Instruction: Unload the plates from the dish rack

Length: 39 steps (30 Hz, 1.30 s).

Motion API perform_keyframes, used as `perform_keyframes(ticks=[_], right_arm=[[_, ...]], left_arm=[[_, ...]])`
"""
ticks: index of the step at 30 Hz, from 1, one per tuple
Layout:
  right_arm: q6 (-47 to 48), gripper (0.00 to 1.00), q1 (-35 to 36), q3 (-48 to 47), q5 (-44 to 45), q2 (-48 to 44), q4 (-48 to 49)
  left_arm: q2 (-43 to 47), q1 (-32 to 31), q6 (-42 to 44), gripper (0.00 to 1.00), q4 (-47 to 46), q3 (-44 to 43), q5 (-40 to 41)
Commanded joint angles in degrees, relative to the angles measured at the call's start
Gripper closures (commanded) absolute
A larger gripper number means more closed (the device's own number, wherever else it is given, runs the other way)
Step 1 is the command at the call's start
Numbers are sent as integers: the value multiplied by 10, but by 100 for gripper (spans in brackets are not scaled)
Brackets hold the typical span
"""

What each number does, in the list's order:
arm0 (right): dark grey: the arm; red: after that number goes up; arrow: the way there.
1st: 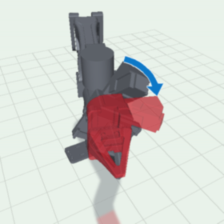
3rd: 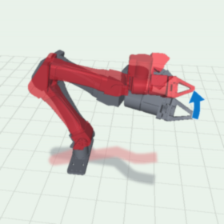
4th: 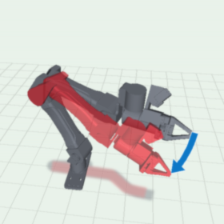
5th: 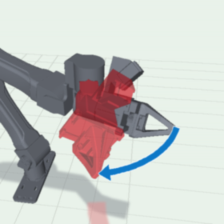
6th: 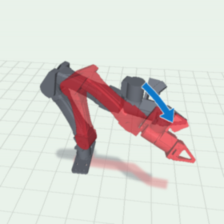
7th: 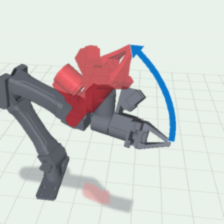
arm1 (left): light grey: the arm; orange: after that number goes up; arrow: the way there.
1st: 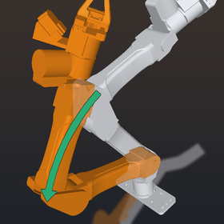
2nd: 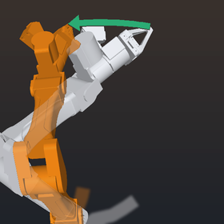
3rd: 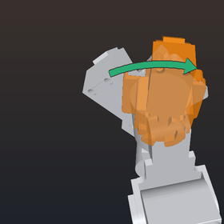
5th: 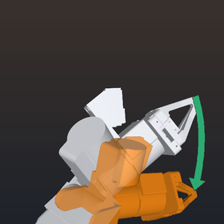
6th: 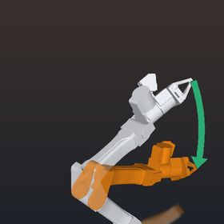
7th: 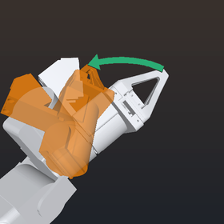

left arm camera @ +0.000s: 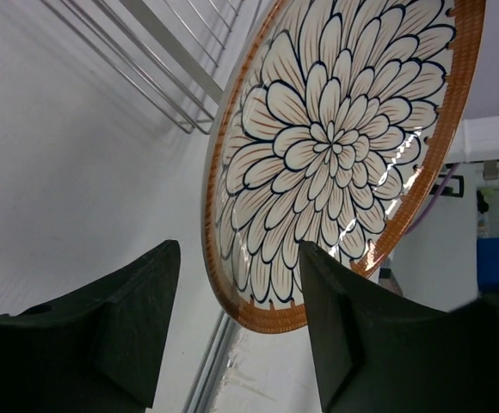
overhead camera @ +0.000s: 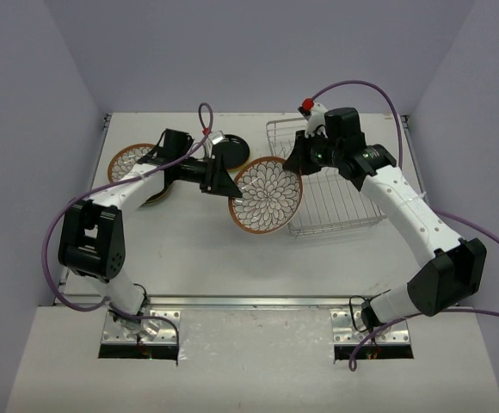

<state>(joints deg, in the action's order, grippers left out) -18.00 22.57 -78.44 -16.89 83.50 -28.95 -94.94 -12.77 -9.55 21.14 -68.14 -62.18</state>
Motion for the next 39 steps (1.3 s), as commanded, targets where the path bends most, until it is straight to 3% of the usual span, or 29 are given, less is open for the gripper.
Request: perform_keyframes(ticks=[1,6,10,14,16,20,21,22,29,33,39], right_arm=[[-63,100,-3,-12,-52,-38,93],[-74,100,-3,-11,-61,-36,98],[-82,100,-3,-12,-68,-37,100],[-92,99,-3,-5,-81,-40,107],[-92,82,-3,-3,-75,-40,106],[-87,18,-4,5,-54,-48,104],[-86,6,-4,7,-48,-52,104],[-86,1,-5,8,-42,-54,103],[-80,1,-10,13,-22,-54,96],[-78,1,-10,15,-18,-48,94],[-74,1,-10,14,-18,-40,91]], left_arm=[[-4,-9,-23,47,-50,5,-59],[-1,-9,-39,59,-66,11,-77],[7,-9,-42,89,-68,16,-81],[13,-5,-43,100,-68,18,-78],[22,5,-42,100,-67,18,-75],[38,71,-44,100,-58,19,-74],[39,92,-45,100,-50,18,-77],[39,114,-38,100,-31,14,-79],[0,319,131,100,177,-61,-18],[-39,420,146,100,220,-115,53],[-114,489,141,100,246,-219,130]])
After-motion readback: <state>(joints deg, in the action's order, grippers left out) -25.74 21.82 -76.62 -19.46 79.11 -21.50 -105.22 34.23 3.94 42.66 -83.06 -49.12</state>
